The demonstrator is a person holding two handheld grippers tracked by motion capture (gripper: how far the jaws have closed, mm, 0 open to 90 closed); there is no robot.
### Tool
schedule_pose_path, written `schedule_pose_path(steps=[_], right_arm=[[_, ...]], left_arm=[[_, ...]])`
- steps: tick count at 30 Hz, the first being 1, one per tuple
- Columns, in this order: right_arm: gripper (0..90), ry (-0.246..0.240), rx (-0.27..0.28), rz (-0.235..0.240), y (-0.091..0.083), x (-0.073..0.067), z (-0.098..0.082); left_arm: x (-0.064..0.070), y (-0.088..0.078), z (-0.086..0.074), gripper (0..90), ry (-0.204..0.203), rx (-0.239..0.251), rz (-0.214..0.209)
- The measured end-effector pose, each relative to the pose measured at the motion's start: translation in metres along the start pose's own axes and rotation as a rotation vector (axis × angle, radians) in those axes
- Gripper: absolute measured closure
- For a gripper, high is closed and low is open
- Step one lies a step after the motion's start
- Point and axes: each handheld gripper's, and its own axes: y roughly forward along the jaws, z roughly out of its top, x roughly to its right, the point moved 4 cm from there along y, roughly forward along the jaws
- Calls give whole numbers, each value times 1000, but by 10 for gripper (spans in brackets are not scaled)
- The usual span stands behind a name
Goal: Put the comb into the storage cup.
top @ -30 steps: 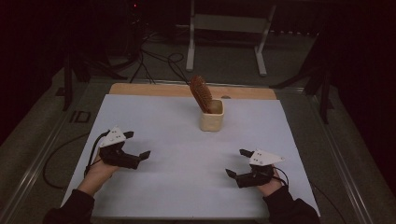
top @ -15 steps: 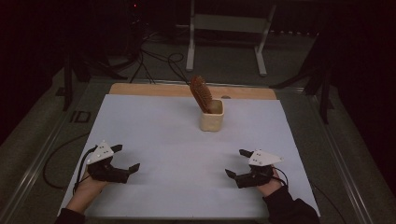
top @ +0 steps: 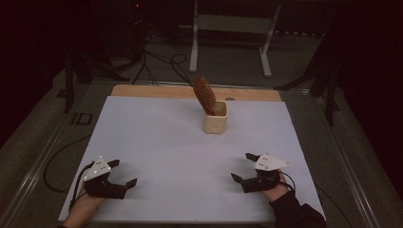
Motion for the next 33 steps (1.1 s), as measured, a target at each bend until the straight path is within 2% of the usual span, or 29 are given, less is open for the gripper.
schedule_pose_path(steps=[8, 12, 17, 33], right_arm=[[97, 3, -10, -22, -4, 1, -7], [97, 5, -10, -22, -4, 2, -9], [97, 11, -9, -20, -2, 3, -10], [97, -6, -16, -20, 3, 3, -10]], left_arm=[[-3, -4, -8, 0, -19, 2, 18], [-5, -7, -10, 0, -3, -4, 46], [-9, -11, -13, 0, -17, -3, 58], [-9, -10, -13, 0, -23, 8, 52]])
